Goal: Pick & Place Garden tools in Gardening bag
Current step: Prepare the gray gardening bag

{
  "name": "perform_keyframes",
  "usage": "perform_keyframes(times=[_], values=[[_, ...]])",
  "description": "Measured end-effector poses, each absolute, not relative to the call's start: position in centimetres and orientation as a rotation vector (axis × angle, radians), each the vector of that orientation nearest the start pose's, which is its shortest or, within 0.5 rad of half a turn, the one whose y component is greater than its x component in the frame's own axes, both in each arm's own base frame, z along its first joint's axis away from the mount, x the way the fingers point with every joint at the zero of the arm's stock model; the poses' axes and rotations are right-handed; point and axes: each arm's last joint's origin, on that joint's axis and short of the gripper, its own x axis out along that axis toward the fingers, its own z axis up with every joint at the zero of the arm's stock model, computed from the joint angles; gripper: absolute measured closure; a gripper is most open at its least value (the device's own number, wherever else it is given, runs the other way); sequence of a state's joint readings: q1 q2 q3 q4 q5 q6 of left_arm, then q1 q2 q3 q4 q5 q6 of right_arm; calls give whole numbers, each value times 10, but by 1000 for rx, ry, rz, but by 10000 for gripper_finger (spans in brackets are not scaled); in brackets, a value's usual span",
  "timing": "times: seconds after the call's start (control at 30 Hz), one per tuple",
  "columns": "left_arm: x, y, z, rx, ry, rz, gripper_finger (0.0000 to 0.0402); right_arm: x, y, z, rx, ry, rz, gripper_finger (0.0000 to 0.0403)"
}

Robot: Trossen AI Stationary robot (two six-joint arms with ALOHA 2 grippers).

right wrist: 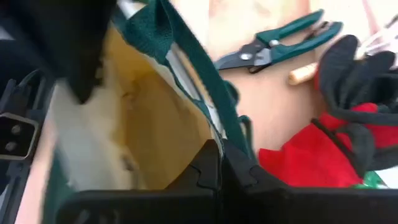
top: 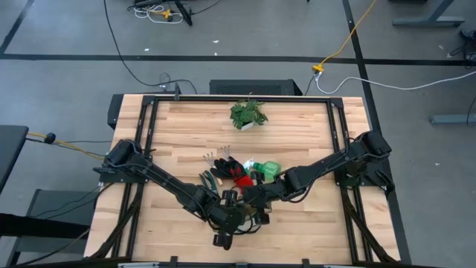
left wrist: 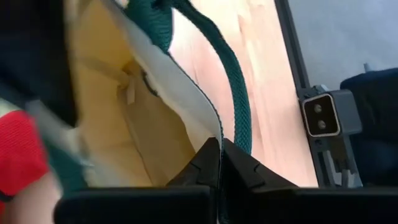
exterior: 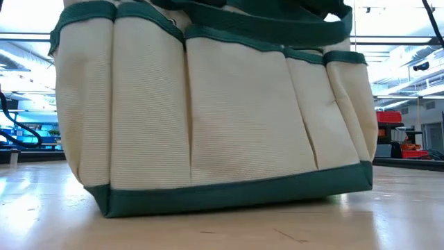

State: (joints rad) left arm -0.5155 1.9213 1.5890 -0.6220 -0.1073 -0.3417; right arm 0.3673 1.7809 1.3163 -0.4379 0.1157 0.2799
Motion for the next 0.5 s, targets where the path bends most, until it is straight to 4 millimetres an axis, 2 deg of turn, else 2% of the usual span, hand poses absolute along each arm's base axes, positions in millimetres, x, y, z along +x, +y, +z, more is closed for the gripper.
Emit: perform_keyframes(times=[0.5], values=[[350,-227,250,69,956,-329,396,366,104,229,94,900,4,403]])
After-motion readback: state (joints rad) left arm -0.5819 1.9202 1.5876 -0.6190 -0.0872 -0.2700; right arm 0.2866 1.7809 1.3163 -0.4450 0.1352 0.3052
